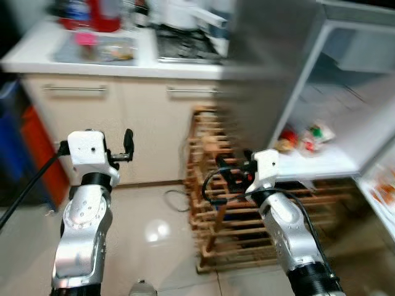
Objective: Restocking fridge
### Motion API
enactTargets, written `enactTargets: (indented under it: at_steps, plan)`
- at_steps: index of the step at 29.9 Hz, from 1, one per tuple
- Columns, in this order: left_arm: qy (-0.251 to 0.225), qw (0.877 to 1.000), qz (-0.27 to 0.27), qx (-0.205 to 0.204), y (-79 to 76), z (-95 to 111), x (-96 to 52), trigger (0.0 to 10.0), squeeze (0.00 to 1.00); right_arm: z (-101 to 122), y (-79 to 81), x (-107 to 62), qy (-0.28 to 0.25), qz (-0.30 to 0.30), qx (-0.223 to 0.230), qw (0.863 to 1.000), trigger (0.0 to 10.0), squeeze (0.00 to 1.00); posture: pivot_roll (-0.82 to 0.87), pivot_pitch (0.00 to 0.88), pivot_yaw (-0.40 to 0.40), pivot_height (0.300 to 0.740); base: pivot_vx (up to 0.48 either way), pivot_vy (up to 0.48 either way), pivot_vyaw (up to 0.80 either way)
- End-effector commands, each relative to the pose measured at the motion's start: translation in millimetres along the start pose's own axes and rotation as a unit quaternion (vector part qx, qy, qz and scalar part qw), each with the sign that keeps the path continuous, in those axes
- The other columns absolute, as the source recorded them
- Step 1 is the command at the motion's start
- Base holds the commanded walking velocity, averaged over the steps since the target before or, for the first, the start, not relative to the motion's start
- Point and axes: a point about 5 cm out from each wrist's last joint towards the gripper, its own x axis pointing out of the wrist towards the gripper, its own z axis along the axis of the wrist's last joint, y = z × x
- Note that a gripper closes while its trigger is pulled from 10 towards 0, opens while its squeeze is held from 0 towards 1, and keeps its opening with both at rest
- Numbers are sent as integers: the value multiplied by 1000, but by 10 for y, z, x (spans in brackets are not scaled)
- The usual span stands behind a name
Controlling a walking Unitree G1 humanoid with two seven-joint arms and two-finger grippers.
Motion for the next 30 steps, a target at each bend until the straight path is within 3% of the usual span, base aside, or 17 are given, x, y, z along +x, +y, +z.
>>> enactTargets:
  at_steps: [1,7,15,19,22,30]
  plan:
    - [-11,1000,-14,1,-63,61,52,10000,0,88,-17,17,-13,0,-8,1000,10000,0,10,0,-74,740,0,0,694]
    - [-3,1000,-7,3,-34,37,116,10000,0,192,-7,59,-26,0,-29,999,10000,0,5,0,-77,740,0,44,653]
    - [-1,1000,-12,19,-42,25,179,10000,0,293,-63,48,-36,-26,-21,999,10000,0,-11,0,-74,740,0,480,100]
    - [19,999,-25,29,-48,-15,246,10000,0,321,-72,41,-42,-38,-25,998,10000,0,-11,0,-73,740,0,219,0]
    - [-7,999,-34,26,-27,79,278,10000,0,329,-20,60,-38,-36,-37,998,10000,0,-11,0,-70,740,0,0,-260]
    - [-13,999,-26,30,-31,101,288,10000,0,347,6,72,-44,-37,-37,998,10000,0,-5,0,-67,740,427,0,-466]
